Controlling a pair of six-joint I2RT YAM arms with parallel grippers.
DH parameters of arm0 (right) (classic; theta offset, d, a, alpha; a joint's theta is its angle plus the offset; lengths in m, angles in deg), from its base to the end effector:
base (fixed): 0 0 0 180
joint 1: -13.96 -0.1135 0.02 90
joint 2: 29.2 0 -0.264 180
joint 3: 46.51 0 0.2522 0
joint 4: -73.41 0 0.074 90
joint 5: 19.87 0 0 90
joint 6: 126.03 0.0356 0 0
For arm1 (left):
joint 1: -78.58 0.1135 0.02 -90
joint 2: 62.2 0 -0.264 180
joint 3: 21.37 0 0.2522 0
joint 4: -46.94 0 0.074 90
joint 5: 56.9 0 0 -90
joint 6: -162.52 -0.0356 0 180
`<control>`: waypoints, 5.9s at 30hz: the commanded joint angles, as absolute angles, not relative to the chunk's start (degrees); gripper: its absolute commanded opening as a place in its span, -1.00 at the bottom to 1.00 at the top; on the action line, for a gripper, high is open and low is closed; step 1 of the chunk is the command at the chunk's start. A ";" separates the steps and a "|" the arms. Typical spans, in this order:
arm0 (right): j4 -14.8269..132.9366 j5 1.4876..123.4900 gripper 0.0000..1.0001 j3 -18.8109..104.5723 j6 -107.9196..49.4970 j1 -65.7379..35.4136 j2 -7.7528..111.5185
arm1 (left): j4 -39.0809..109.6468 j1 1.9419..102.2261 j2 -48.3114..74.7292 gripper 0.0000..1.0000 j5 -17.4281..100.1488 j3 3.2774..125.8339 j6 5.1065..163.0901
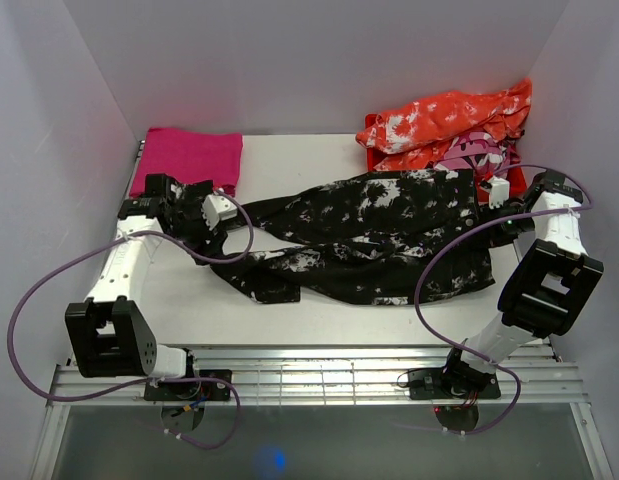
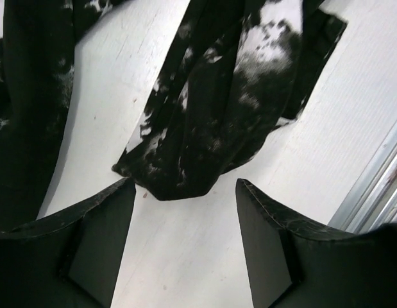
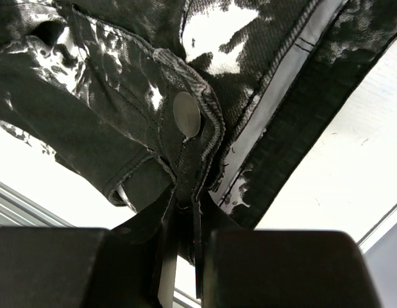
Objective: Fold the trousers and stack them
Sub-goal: Flatten the trousers out
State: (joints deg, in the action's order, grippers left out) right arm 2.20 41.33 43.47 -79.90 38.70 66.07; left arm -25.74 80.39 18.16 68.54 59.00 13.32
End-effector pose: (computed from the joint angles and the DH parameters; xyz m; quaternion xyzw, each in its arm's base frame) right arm 0.2977 -0.1183 0.2508 -0.1887 0.9436 0.1398 0.2332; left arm 0.2592 -0.0125 0.2755 0.4924 0.8040 -0.1864 0.2764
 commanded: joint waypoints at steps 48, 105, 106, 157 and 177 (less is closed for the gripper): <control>7.18 43.49 -0.84 41.96 -78.46 38.93 59.66 | -16.02 94.23 31.95 -1.00 64.15 71.53 45.83; 7.80 56.41 -0.84 39.40 -85.42 39.01 64.41 | 22.22 105.39 12.34 0.06 81.18 21.82 -21.95; 7.79 56.59 -0.84 39.40 -85.77 39.10 64.14 | 19.50 105.39 11.73 -0.29 80.83 25.14 -22.40; 5.06 61.86 0.36 15.87 -103.97 31.40 41.82 | -23.43 114.88 33.87 0.96 61.75 58.13 0.27; 28.80 72.76 -0.84 2.93 -98.87 23.28 49.82 | -15.76 111.54 36.95 -0.64 52.96 58.47 5.56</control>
State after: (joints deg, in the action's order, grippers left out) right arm 20.41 71.91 5.24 -97.63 23.22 47.75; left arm -10.39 111.86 38.97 52.65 56.72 6.04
